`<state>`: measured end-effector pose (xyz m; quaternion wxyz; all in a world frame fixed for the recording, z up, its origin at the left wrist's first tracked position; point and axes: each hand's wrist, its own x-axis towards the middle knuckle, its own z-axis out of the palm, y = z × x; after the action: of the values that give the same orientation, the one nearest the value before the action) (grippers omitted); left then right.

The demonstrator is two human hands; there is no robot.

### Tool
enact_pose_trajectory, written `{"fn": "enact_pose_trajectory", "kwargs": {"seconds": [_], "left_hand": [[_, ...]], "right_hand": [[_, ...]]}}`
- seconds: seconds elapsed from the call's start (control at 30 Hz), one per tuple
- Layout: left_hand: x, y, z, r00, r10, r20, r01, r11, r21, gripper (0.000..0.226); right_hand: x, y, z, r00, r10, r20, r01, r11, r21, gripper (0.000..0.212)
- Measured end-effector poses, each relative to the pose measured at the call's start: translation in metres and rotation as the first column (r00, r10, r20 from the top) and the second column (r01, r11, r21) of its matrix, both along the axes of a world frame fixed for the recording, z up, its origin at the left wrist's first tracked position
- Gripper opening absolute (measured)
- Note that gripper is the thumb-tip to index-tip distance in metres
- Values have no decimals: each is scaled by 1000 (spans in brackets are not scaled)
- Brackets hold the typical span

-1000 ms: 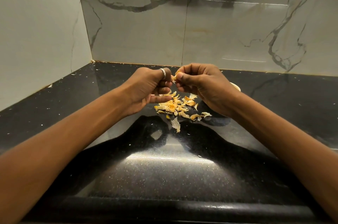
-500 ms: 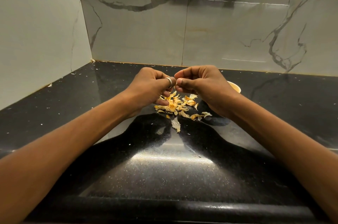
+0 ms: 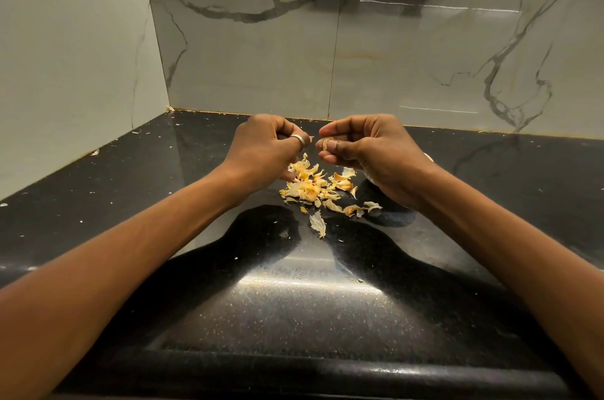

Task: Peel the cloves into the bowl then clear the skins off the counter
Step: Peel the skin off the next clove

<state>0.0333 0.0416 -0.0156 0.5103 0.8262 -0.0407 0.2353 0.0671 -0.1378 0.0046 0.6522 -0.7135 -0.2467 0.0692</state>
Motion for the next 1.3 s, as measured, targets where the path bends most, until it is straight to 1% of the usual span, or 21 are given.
{"fn": "enact_pose_trajectory", "kwargs": {"seconds": [0.07, 0.27, 0.37, 0.47, 0.6, 0.77, 0.97, 1.13, 1.3], "left_hand": [[0, 4, 1, 1000, 12, 6, -12, 1000, -6, 7], [1, 0, -1, 999, 17, 40, -19, 998, 65, 4], [1, 1, 0, 998, 33, 62, -38, 996, 83, 9], [1, 0, -1, 992, 30, 119, -50, 986, 160, 17], [1, 2, -1, 981, -2, 193, -46, 970, 240, 9], [-2, -1, -1, 962, -65, 267, -31, 940, 339, 13], [-3, -3, 0, 952, -72, 297, -35, 940, 340, 19], [-3, -2, -1, 959, -65, 275, -47, 924, 380, 14], [-4, -2, 0, 965, -49, 258, -48, 933, 357, 12]], "right_hand": [[0, -1, 1, 1000, -4, -9, 4, 1000, 3, 21], [1, -1, 0, 1000, -14, 7, 15, 1000, -21, 22], [1, -1, 1, 1000, -22, 12, 22, 999, -29, 22], [1, -2, 1, 999, -28, 15, 29, 999, -24, 21], [2, -2, 1, 1000, -30, 9, 30, 999, -18, 21], [3, -3, 1, 999, -33, 27, 34, 999, -36, 20], [3, -2, -1, 999, -31, 42, 32, 999, -19, 16], [3, 0, -4, 999, -21, 42, 21, 1000, 5, 13], [1, 2, -5, 999, -19, 36, 18, 1000, 20, 14]]}}
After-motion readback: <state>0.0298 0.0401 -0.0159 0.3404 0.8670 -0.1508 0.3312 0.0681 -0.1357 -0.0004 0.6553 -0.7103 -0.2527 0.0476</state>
